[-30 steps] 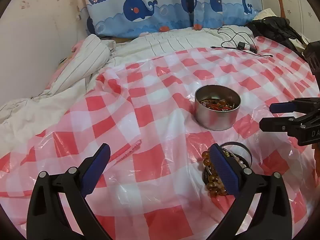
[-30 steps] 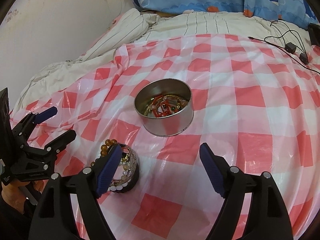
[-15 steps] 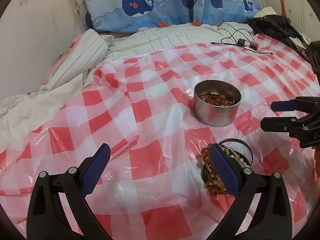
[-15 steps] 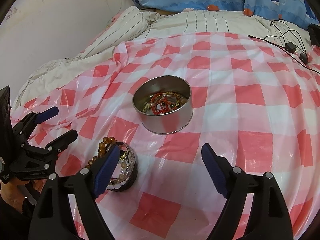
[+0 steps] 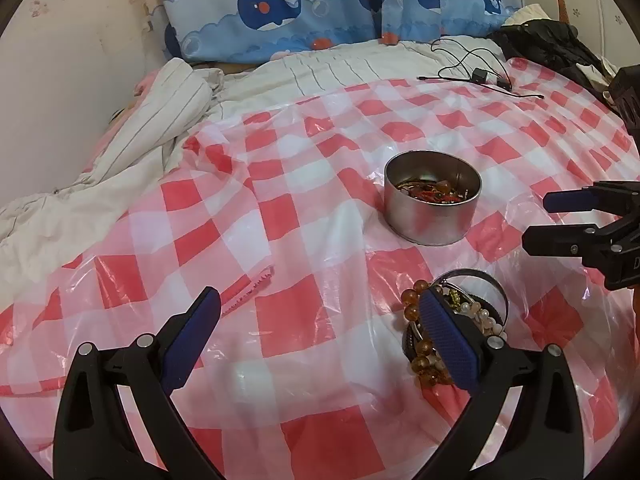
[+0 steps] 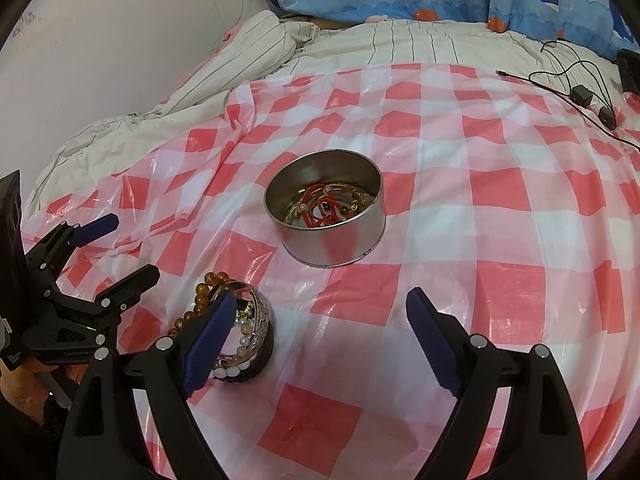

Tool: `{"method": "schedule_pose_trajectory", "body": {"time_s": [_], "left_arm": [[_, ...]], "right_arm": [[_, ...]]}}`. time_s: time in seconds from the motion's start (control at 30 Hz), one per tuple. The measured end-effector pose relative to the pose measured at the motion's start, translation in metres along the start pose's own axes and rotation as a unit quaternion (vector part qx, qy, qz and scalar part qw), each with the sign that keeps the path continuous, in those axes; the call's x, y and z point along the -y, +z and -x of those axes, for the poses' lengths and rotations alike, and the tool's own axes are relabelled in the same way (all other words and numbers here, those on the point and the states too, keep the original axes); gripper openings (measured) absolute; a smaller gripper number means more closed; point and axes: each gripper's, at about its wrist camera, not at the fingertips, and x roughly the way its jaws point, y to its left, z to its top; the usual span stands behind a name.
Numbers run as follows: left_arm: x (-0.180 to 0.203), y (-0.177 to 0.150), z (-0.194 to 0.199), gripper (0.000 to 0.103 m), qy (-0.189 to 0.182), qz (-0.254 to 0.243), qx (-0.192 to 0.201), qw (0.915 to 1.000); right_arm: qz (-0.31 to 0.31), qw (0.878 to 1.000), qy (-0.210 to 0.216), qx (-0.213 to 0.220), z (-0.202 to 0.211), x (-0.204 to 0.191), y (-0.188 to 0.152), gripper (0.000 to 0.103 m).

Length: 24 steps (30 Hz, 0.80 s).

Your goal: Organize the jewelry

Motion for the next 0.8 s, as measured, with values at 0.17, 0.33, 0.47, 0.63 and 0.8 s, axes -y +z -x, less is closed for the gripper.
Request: {"method": "schedule_pose_trajectory", "body": {"time_s": [0.17, 0.33, 0.47, 0.63, 0.8], "left_arm": [[0.0006, -0.0001, -0.0001, 0.095, 0.0, 0.0, 0.0, 1.0], [0.0014, -0.0006, -0.0005, 0.095, 0.0, -0.003, -0.001, 1.0], [0.0035, -0.0006, -0.0009, 0.095, 0.0, -0.005, -0.001, 1.0], [0.0039, -0.0011, -0.001, 0.095, 0.0, -0.005, -0.002, 1.0], [0.0039, -0.0003, -0.0009, 0.095, 0.0, -0.005, -0.002, 1.0]], "right_arm": [[0.0, 1.0, -0.001, 0.0, -0.0002, -0.0005, -0.0003, 0.084], [0.0, 1.0, -0.001, -0.001, -0.0004, -0.001, 0.0001, 0.085], [0.003, 1.0, -0.001, -0.002, -0.0016, -0.001, -0.0024, 0.085], [0.003, 1.0, -0.001, -0.003, -0.0016, -0.0009, -0.0029, 0.086], [0.005, 1.0, -0.001, -0.005, -0.0021, -0.0007, -0.0035, 0.086]]}}
